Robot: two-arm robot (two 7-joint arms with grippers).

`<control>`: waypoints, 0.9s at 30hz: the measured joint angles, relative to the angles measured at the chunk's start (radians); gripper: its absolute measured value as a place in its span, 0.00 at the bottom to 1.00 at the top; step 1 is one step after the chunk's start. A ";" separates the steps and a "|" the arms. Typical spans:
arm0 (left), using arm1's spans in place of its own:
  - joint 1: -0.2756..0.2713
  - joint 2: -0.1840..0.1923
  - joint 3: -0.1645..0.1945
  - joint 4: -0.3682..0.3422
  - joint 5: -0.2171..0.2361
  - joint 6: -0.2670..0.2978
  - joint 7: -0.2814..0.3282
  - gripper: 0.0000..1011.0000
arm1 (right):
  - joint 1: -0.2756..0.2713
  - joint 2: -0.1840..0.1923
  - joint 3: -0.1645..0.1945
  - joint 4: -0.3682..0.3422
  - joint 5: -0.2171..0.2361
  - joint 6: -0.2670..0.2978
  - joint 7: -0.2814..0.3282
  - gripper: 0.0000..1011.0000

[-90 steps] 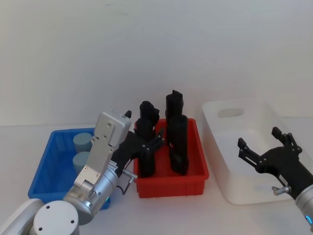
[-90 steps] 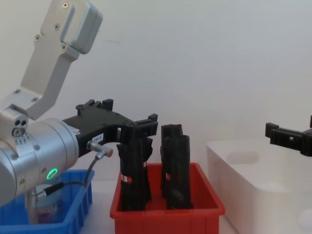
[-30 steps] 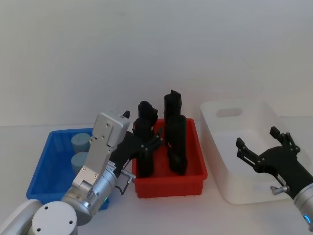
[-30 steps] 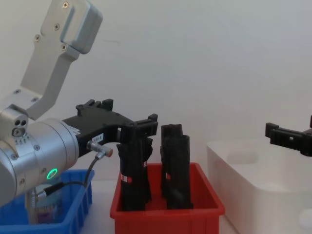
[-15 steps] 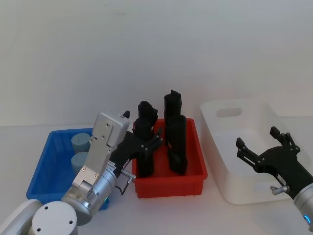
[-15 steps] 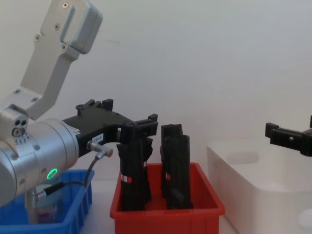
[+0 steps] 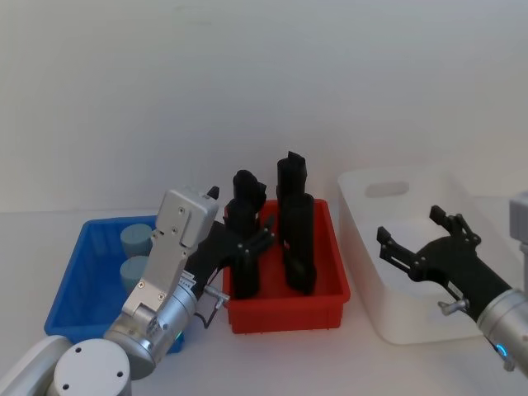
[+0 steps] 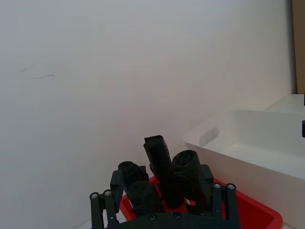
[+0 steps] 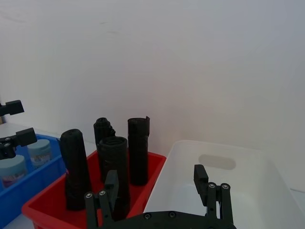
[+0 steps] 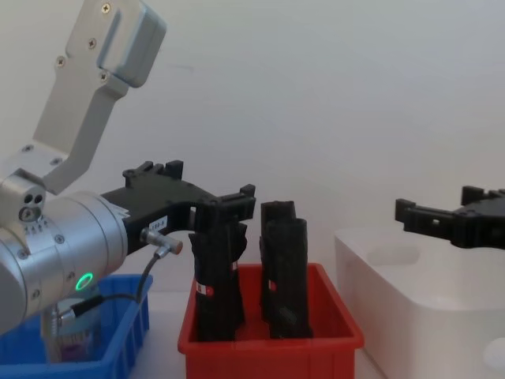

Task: Pick the cotton swabs from the blue box and place them into the white box.

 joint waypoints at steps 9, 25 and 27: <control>0.000 0.000 0.000 0.000 0.000 0.000 0.000 0.99 | 0.115 -0.030 -0.001 0.077 0.005 0.083 0.133 0.99; 0.000 0.000 0.000 0.000 0.000 0.000 0.000 0.99 | 0.328 -0.104 -0.033 0.236 -0.070 0.269 0.295 0.99; 0.000 0.000 0.000 0.000 0.000 0.000 0.000 0.99 | 0.352 -0.114 -0.041 0.256 -0.090 0.285 0.302 0.99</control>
